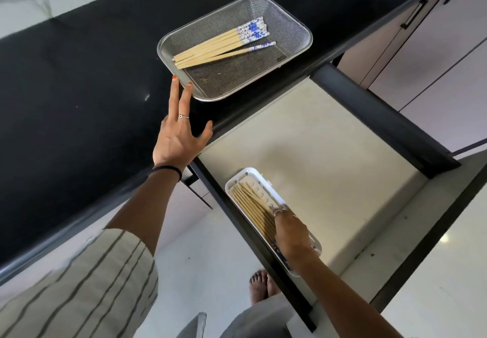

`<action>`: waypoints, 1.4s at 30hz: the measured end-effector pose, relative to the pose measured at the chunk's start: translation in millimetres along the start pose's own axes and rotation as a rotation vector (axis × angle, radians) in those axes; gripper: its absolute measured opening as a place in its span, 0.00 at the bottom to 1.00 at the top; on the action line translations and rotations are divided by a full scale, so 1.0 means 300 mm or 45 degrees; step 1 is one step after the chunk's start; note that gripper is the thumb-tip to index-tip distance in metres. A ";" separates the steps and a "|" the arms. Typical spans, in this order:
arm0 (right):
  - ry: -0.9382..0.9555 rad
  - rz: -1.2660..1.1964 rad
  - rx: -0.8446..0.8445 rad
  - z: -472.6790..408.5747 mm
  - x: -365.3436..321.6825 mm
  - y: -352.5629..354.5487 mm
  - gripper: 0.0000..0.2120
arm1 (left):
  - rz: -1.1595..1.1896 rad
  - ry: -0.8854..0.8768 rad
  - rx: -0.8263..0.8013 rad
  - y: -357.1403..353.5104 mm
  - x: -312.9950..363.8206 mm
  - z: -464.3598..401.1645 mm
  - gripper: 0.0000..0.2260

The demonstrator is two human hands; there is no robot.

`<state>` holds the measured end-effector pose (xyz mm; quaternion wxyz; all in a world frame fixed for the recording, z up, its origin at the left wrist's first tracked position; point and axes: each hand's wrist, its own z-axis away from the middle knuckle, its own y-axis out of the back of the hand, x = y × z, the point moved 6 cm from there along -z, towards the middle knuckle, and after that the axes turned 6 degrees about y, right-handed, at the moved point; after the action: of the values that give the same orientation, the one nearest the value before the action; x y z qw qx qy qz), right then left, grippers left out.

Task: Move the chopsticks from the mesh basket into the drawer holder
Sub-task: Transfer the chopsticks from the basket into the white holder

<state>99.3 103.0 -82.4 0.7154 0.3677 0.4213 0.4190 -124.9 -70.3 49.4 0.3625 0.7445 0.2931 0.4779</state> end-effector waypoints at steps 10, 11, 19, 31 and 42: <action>0.016 -0.100 0.049 0.021 0.026 -0.003 0.17 | -0.036 -0.049 0.022 0.021 0.027 0.012 0.37; 0.012 -0.096 0.058 0.024 0.028 -0.002 0.17 | -0.054 -0.072 0.052 0.028 0.033 0.019 0.36; -0.006 0.011 0.029 0.026 0.026 -0.002 0.13 | -0.106 -0.078 -0.146 -0.154 0.177 0.471 0.34; 0.120 -0.032 -0.001 0.037 0.020 0.004 0.12 | -0.387 0.397 -0.741 -0.334 0.166 0.783 0.50; 0.173 0.082 0.001 0.037 0.012 -0.008 0.21 | -0.418 0.439 -0.809 -0.323 0.182 0.768 0.50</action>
<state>111.0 103.4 -81.4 0.6710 0.3522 0.4570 0.4656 99.6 -32.6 -67.5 0.5918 0.4474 0.3023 0.5985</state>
